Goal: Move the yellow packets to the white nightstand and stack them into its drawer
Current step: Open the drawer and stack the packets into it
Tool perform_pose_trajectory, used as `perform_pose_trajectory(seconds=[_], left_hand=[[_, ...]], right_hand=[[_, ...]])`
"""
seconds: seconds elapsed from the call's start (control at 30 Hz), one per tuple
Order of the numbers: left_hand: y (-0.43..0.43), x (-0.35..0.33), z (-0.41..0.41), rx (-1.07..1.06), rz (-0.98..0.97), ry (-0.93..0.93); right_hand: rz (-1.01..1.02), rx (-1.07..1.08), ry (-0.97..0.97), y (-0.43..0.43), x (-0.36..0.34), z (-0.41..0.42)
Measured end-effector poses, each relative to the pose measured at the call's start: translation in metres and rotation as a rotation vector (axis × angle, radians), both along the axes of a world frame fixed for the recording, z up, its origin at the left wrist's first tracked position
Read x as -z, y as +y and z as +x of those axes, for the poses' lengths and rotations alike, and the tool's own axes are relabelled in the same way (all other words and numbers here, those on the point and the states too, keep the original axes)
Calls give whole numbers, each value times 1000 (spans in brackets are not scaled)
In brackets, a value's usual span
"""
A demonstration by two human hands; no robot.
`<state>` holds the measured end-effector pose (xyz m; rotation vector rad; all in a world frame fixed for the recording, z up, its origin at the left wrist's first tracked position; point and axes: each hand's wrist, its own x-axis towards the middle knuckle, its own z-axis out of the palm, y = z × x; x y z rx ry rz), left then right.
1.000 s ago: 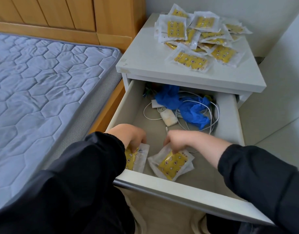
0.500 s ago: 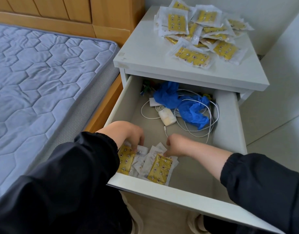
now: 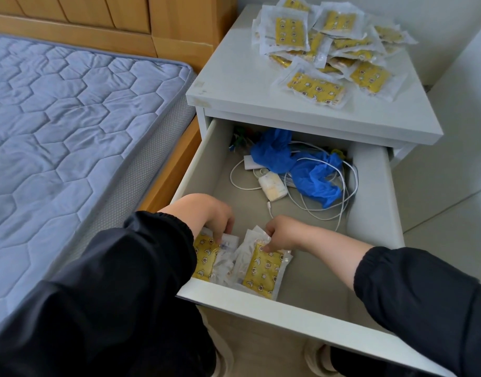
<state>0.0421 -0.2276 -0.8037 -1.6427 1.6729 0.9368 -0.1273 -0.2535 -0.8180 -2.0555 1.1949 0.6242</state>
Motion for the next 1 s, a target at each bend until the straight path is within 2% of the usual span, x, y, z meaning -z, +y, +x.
perform_pose_trajectory(seconds=[0.17, 0.47, 0.57, 0.67, 0.8, 0.93, 1.0], left_hand=[[1, 0, -3, 2, -25, 6], [2, 1, -3, -2, -30, 14], [1, 0, -3, -3, -30, 14], [1, 0, -3, 6, -32, 12], [1, 2, -2, 12, -32, -2], [1, 2, 0, 12, -42, -9], [2, 2, 0, 6, -44, -7]], right_hand=[[3, -91, 8, 2, 6, -1], [-79, -61, -139, 11, 14, 3], [-182, -38, -98, 10, 6, 2], [-245, 18, 53, 8, -12, -7], [55, 81, 237, 25, -13, -18], [185, 17, 249, 49, -4, -19], [332, 151, 230, 51, 0, -19]])
